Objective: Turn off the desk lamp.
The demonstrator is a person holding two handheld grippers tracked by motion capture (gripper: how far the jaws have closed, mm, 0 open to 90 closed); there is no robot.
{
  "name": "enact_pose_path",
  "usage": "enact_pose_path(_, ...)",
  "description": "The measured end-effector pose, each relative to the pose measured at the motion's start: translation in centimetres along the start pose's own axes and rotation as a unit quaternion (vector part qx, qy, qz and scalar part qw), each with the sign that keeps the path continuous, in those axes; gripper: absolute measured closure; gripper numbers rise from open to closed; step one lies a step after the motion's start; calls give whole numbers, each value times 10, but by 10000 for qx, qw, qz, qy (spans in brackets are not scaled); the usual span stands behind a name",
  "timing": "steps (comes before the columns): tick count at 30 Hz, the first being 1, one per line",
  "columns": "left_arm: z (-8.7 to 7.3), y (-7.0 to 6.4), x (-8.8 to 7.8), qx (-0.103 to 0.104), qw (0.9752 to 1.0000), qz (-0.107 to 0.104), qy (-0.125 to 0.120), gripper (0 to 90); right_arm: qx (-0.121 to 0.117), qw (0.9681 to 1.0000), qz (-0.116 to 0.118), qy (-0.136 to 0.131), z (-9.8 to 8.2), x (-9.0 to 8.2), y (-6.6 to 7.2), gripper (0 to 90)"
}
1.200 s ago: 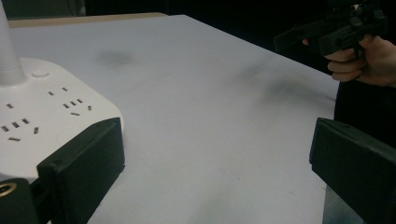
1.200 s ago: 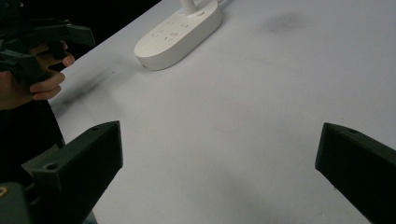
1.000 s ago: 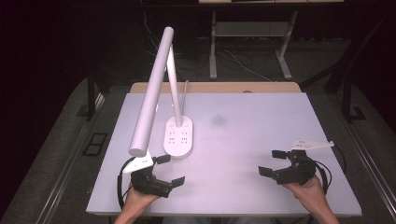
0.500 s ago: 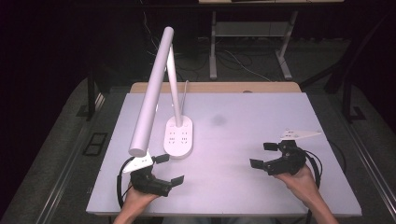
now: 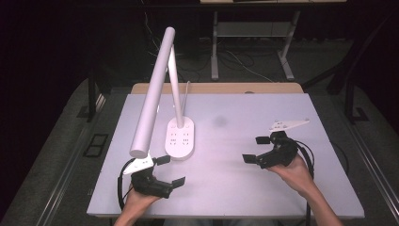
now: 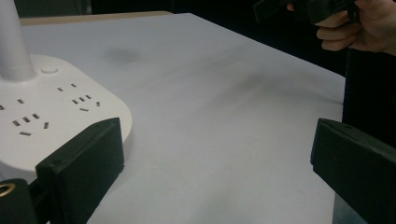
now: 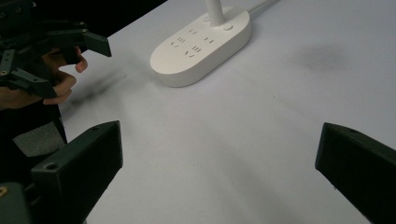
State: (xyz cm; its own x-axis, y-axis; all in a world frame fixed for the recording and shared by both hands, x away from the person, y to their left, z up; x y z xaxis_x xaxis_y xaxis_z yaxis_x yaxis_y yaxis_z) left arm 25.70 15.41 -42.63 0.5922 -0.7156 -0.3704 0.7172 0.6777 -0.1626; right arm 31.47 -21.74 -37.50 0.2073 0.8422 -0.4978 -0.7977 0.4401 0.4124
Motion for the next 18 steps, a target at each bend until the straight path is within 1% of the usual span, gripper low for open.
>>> enact_pose_path(4, 0, 0, -1, -3, 10000, -15, -19, 16, -13, 10000, 72, 0, 6, 3, 3, 7)
enact_pose_path(5, 0, -1, -1, 3, 10000, -24, -26, 15, -61, 9999, 98, 22, 10, 5, 4, 7)
enact_pose_path(7, 0, -1, -1, 7, 10000, -29, -23, 15, -89, 9999, 101, 27, 12, 7, 4, 7)
enact_pose_path(8, 0, -1, 0, 9, 10000, -31, -22, 16, -93, 9999, 138, 44, 17, 10, 5, 7)
enact_pose_path(11, 0, -1, -1, 10, 10000, -36, -24, 15, -169, 9996, 173, 110, 25, 16, 7, 7)
enact_pose_path(14, 0, -1, -1, 9, 10000, -34, -31, 15, -197, 9995, 198, 138, 29, 20, 7, 7)
enact_pose_path(18, 0, -1, -2, -1, 10000, -28, -40, 15, -238, 9992, 244, 230, 37, 31, 8, 7)
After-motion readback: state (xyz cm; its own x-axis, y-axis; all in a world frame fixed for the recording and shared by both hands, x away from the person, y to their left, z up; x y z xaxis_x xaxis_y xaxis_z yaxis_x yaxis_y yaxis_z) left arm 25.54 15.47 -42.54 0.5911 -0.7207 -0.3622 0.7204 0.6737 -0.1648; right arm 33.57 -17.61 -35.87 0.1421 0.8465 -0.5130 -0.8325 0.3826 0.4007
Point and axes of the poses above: each handheld gripper's, and its own axes: x roughly forward along the jaws, z roughly out of its top, y roughly to its left, the point moved 2 cm from there along x, roughly forward along the jaws, and after that the axes turned 10 degrees about z, right-handed, at the moved point
